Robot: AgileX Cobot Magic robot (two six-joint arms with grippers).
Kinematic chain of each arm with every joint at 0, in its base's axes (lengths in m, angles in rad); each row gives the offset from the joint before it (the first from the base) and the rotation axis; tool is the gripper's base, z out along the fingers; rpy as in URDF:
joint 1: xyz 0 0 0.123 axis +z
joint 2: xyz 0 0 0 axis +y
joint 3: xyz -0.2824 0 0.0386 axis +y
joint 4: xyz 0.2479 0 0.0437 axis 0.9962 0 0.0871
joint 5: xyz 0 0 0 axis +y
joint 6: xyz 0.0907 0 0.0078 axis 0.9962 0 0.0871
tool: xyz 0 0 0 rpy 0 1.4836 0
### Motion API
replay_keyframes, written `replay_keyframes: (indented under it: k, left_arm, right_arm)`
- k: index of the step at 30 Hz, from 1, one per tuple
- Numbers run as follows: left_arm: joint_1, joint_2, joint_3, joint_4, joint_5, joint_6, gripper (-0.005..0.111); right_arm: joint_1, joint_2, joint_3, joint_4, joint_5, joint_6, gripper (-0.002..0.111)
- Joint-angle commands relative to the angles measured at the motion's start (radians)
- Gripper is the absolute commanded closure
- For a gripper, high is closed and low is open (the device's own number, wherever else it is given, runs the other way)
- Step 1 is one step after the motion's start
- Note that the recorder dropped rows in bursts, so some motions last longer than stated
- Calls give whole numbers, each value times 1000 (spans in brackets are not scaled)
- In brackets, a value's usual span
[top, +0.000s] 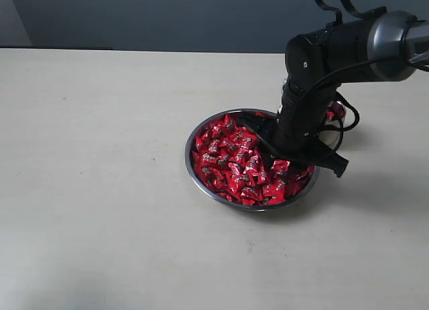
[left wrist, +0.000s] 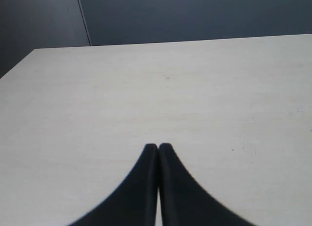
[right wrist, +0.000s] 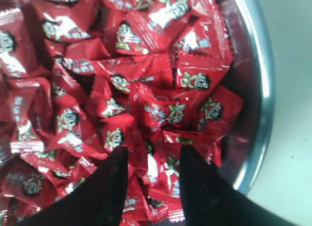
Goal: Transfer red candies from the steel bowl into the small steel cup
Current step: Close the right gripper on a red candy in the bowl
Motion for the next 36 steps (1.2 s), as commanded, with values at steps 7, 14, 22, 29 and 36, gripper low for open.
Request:
replay_keyframes:
  k: [7,14,22,29,36]
  left_arm:
    - [-7,-5,5,2,-8,-1,106]
    - [-7,-5,5,2,-8,-1,106]
    - [-7,-5,5,2,-8,-1,106]
    - [-7,-5,5,2,-8,-1,106]
    - [-7,-5,5,2,-8,-1,106]
  right_arm:
    - [3,-3,-8,-11,-53,-6,73]
    - [3,-3,-8,-3,-84,-6,73]
    - [3,-3,-8,29,-82,-6,73]
    - [3,-3,-8,60,-78,-6,73]
    - [3,-3,-8,75,-51,-6,73]
